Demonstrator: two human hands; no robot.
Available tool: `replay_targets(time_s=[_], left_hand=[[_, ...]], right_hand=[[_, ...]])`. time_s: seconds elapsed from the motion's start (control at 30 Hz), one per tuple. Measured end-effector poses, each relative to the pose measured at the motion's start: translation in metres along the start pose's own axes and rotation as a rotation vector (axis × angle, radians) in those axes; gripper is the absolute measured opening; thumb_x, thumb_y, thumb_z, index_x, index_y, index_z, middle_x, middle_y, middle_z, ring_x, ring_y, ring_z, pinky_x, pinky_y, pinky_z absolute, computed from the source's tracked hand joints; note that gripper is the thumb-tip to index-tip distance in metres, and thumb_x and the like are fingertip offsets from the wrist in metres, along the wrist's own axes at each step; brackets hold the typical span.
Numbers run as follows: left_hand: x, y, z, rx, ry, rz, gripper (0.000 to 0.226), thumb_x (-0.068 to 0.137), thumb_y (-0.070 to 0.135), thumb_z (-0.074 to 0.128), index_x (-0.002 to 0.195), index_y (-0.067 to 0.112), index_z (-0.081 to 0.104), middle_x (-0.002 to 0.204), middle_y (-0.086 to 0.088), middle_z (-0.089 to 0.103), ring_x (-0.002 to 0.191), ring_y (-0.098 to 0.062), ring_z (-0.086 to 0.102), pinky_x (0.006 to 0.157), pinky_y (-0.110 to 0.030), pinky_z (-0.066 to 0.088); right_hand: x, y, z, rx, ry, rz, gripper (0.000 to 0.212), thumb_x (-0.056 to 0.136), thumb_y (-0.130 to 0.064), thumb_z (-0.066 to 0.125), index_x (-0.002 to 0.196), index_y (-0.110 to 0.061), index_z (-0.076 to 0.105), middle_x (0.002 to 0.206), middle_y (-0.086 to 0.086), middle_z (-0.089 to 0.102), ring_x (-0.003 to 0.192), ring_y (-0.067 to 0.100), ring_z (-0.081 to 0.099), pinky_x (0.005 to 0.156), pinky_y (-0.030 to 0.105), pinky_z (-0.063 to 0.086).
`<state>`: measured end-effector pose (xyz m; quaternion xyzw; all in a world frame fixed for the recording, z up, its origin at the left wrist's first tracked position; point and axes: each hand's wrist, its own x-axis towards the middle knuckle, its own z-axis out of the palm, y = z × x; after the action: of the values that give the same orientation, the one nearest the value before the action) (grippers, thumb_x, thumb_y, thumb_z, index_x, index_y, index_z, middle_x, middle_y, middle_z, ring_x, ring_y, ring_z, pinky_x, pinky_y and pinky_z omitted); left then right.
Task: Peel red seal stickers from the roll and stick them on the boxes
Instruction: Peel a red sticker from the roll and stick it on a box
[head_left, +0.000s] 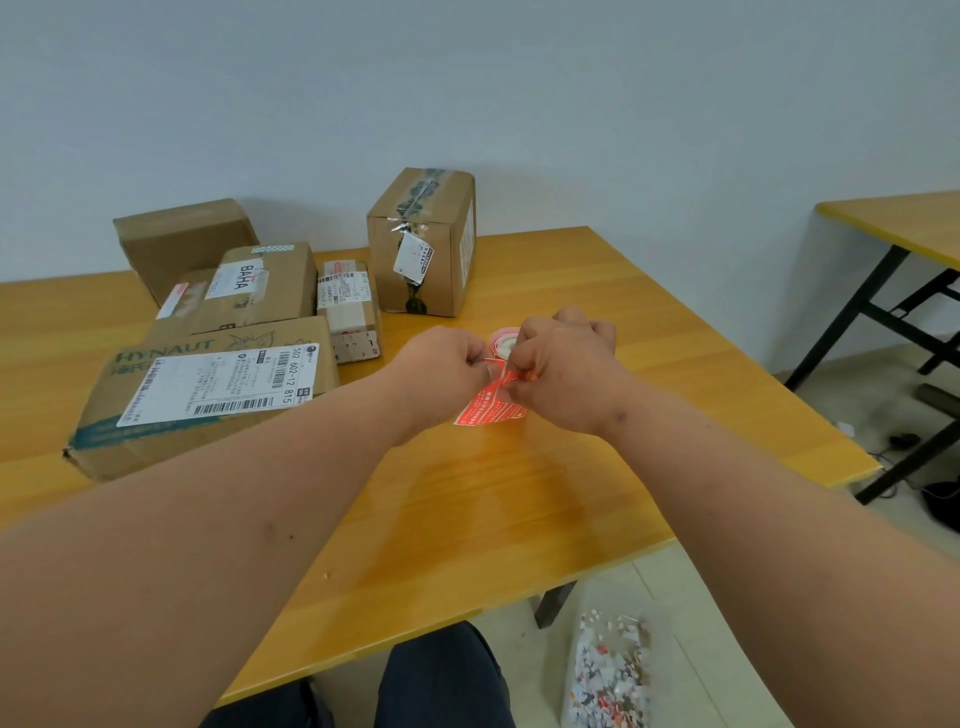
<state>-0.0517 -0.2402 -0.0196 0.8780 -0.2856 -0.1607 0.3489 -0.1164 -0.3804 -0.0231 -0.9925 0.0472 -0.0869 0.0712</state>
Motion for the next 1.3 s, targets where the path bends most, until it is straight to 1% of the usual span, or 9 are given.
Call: replay_targets(time_s=[0.13,0.37,0.53,0.67,0.73,0.93,1.07,1.23,1.3], left_hand=[[0.002,-0.003,-0.001,-0.1,-0.033,-0.032,0.026,0.098,0.025,0.056,0.098,-0.001,0.062,0.093,-0.019,0.071,0.09,-0.035,0.069,0.084,-0.051,0.057],[0.0,-0.006,-0.007,-0.142,-0.095,-0.06,0.006,0.094,0.017,0.063,0.089,0.016,0.066,0.092,-0.005,0.072,0.088,-0.017,0.07,0.078,-0.029,0.059],[0.002,-0.003,-0.005,-0.135,-0.08,-0.058,0.011,0.095,0.021,0.061,0.091,0.012,0.067,0.091,-0.006,0.073,0.087,-0.019,0.071,0.082,-0.034,0.059],[0.002,-0.003,-0.002,-0.168,-0.071,-0.062,0.015,0.096,0.021,0.059,0.094,0.008,0.066,0.088,-0.005,0.072,0.083,-0.018,0.071,0.076,-0.031,0.06],[0.002,-0.003,0.0,-0.179,-0.064,-0.064,0.016,0.097,0.019,0.058,0.098,0.006,0.066,0.091,-0.008,0.072,0.086,-0.022,0.071,0.08,-0.038,0.06],[0.003,-0.003,0.001,-0.251,-0.033,-0.128,0.015,0.097,0.02,0.057,0.102,0.007,0.064,0.096,-0.009,0.071,0.089,-0.023,0.07,0.077,-0.034,0.06],[0.003,-0.003,-0.002,-0.295,-0.042,-0.148,0.013,0.096,0.021,0.06,0.096,0.009,0.065,0.09,-0.008,0.072,0.083,-0.019,0.072,0.073,-0.031,0.061],[0.001,-0.004,-0.007,-0.297,-0.066,-0.139,0.013,0.095,0.023,0.062,0.097,0.01,0.066,0.091,-0.008,0.073,0.085,-0.018,0.072,0.078,-0.034,0.061],[0.0,-0.004,-0.009,-0.261,-0.085,-0.135,0.012,0.093,0.022,0.064,0.099,0.012,0.067,0.093,-0.007,0.073,0.087,-0.018,0.072,0.08,-0.034,0.06]], right_hand=[[-0.001,0.002,0.0,0.016,0.015,0.0,0.01,0.086,-0.038,0.065,0.088,-0.031,0.072,0.104,-0.013,0.055,0.112,0.019,0.034,0.093,0.04,0.021],[0.002,0.005,-0.003,0.055,-0.004,0.032,0.016,0.081,-0.042,0.069,0.079,-0.027,0.068,0.101,-0.009,0.054,0.108,0.017,0.036,0.093,0.042,0.026],[0.003,0.002,-0.004,0.023,-0.082,0.057,0.032,0.078,-0.043,0.071,0.057,-0.027,0.052,0.102,-0.006,0.055,0.107,0.018,0.034,0.094,0.043,0.026],[0.002,0.003,-0.003,0.011,-0.076,0.049,0.038,0.08,-0.043,0.07,0.053,-0.028,0.047,0.104,-0.008,0.054,0.109,0.02,0.034,0.095,0.044,0.026],[0.001,0.002,-0.003,0.016,-0.066,0.04,0.039,0.081,-0.041,0.07,0.053,-0.027,0.046,0.102,-0.009,0.055,0.109,0.02,0.034,0.094,0.043,0.025],[-0.001,-0.001,-0.003,-0.015,-0.004,-0.006,0.015,0.083,-0.041,0.067,0.08,-0.027,0.07,0.1,-0.012,0.057,0.112,0.02,0.034,0.093,0.04,0.021],[0.001,-0.001,-0.006,0.003,-0.012,0.033,0.019,0.08,-0.047,0.069,0.072,-0.031,0.062,0.102,-0.01,0.055,0.111,0.019,0.034,0.091,0.041,0.023],[0.005,0.0,-0.005,0.015,-0.023,0.053,0.02,0.079,-0.047,0.07,0.083,-0.027,0.071,0.102,-0.011,0.056,0.109,0.017,0.034,0.089,0.041,0.025],[0.004,-0.001,-0.007,0.012,-0.023,0.044,0.019,0.079,-0.046,0.07,0.077,-0.027,0.069,0.102,-0.01,0.056,0.109,0.017,0.034,0.088,0.041,0.025]])
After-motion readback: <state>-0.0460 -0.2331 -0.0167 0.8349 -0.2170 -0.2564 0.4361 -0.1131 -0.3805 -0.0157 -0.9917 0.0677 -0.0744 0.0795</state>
